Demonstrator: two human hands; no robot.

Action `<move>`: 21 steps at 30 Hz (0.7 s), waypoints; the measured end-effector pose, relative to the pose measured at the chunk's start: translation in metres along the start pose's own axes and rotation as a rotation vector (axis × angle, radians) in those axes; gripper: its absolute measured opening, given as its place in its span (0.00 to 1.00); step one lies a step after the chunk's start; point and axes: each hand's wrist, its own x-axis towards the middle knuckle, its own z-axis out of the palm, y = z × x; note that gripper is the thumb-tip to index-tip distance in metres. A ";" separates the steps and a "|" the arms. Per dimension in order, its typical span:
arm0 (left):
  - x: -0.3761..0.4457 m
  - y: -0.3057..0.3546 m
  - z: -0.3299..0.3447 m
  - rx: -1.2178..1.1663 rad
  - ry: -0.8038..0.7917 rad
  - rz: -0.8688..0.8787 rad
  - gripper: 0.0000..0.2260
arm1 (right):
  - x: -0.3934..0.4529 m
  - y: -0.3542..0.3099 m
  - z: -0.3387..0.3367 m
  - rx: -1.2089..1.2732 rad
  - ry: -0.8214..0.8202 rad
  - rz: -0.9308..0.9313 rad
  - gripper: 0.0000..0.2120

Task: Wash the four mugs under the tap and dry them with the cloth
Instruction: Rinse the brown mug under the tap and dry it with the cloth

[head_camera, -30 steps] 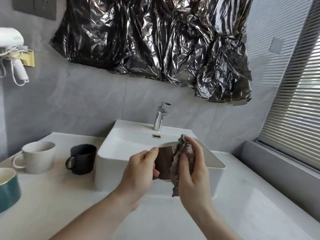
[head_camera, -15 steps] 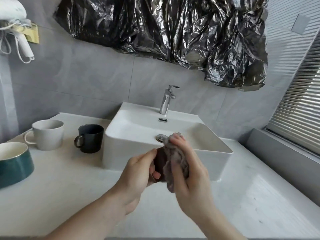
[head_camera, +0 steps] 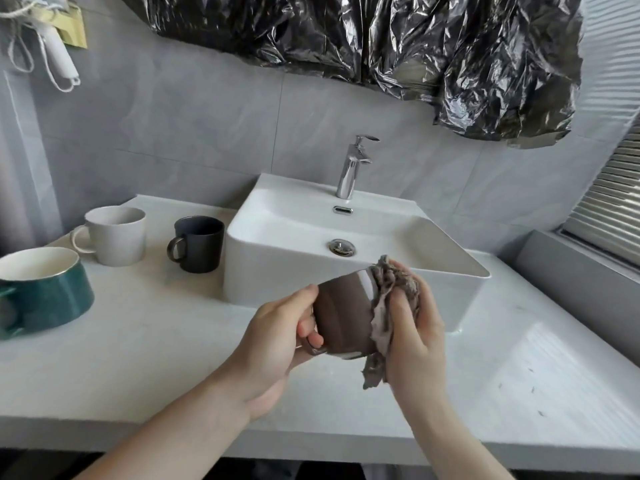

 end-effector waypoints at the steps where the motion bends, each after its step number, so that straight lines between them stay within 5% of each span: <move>1: 0.000 -0.001 -0.002 -0.003 0.002 0.007 0.24 | -0.001 -0.001 0.001 0.024 0.006 0.078 0.17; 4: 0.002 -0.003 -0.006 0.003 0.004 0.013 0.23 | -0.021 -0.005 0.010 0.018 -0.034 -0.109 0.19; 6: 0.002 -0.005 -0.008 0.003 -0.016 0.001 0.22 | -0.031 0.004 0.006 -0.215 -0.093 -0.375 0.21; 8: -0.001 -0.007 -0.009 0.004 -0.027 -0.014 0.22 | -0.025 0.010 -0.002 -0.333 -0.134 -0.429 0.21; 14: -0.001 -0.006 -0.012 -0.104 -0.049 0.022 0.23 | -0.003 0.007 -0.003 0.124 -0.013 0.411 0.14; 21: 0.005 -0.034 0.000 -0.065 0.155 0.123 0.27 | -0.018 0.019 0.011 0.209 0.070 0.454 0.11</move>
